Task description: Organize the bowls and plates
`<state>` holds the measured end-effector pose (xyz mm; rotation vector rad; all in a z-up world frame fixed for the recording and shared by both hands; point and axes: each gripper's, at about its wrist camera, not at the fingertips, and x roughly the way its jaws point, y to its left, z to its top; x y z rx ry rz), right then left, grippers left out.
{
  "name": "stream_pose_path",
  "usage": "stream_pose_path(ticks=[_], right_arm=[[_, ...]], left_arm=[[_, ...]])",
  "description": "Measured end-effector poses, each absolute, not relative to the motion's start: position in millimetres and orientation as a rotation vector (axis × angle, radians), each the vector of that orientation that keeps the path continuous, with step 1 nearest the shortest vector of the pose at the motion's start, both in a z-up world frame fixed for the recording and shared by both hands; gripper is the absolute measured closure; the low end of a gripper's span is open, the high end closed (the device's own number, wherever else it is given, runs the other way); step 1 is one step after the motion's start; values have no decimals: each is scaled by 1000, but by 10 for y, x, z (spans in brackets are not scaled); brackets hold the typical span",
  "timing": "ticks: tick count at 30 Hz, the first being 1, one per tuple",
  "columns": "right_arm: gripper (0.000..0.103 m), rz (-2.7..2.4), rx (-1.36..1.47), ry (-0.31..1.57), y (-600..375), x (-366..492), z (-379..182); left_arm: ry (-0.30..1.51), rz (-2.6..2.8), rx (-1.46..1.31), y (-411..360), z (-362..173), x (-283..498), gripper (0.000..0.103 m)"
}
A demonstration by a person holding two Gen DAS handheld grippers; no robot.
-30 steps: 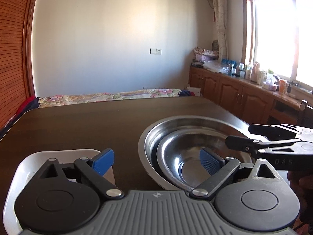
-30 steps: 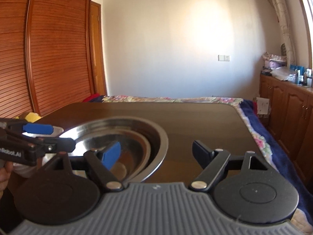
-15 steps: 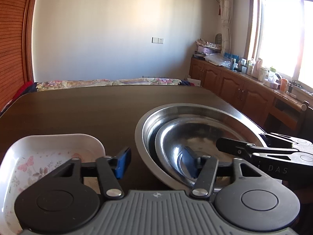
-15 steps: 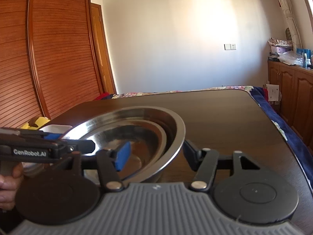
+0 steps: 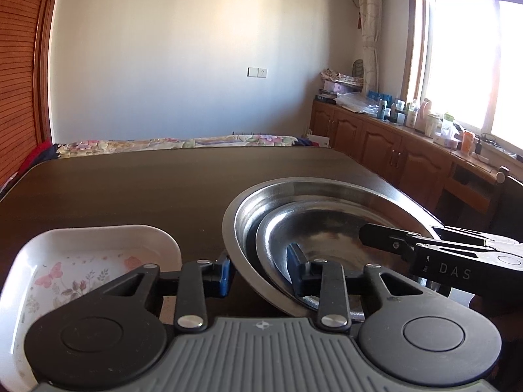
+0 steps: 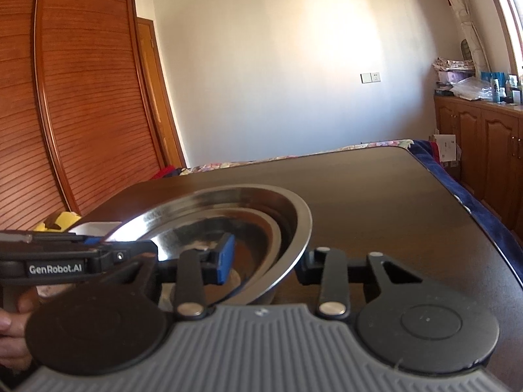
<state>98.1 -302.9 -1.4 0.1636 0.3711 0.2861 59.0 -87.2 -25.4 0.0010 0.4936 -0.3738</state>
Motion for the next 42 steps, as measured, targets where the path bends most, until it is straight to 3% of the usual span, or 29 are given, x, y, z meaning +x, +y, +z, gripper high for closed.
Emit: stream_pose_path(ticks=[18,42], right_arm=[[64,309,148,290,-2815,828,362],[64,422,123,283,-2400,818,560]], left_arm=[[404,-374,1,-515,221,373,67],[362,-282,-20,-57,467,130,67]])
